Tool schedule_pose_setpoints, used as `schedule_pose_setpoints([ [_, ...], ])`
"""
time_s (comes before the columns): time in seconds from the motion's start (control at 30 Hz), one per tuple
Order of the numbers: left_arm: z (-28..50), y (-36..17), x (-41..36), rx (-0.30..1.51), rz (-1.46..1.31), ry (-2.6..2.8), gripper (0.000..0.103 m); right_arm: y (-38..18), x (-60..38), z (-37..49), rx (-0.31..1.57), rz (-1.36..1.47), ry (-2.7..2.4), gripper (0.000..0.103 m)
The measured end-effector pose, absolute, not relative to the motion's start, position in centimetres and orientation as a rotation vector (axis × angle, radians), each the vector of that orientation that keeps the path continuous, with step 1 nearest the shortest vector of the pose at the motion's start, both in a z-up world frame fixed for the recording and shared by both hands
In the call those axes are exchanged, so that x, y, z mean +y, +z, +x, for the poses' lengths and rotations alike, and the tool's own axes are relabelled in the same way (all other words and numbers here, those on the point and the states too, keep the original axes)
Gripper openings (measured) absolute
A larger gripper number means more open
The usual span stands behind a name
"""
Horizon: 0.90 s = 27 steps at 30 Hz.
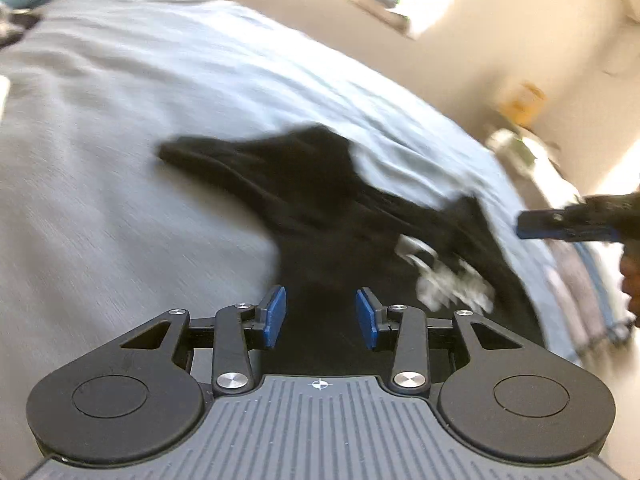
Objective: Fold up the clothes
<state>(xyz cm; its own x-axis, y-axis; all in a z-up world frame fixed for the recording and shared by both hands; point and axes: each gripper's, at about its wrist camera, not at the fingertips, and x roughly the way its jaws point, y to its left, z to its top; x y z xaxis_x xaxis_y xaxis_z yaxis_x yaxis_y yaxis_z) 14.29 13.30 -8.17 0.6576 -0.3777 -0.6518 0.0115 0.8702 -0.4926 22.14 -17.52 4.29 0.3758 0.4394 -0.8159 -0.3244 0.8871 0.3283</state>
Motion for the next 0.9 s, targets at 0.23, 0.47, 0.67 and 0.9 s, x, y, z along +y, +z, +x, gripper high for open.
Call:
schedule_pose_setpoints([
  [0.23, 19.3, -9.8, 17.3, 0.803, -0.584, -0.076, 0.039, -0.1, -11.5, 29.7, 1.08, 0.325, 0.43, 0.041],
  [0.47, 20.9, -11.2, 17.9, 0.748, -0.658, -0.014, 0.038, -4.7, -9.1, 35.4, 1.169, 0.418, 0.331, 0.041],
  [0.67, 20.5, -10.6, 16.6, 0.669, -0.555, 0.025, 0.006, -6.9, -7.4, 37.5, 1.228, 0.46, 0.345, 0.029],
  [0.9, 13.1, -5.4, 14.0, 0.39, -0.313, -0.228, 0.002, -3.0, -9.4, 32.2, 0.993, 0.506, 0.603, 0.001],
])
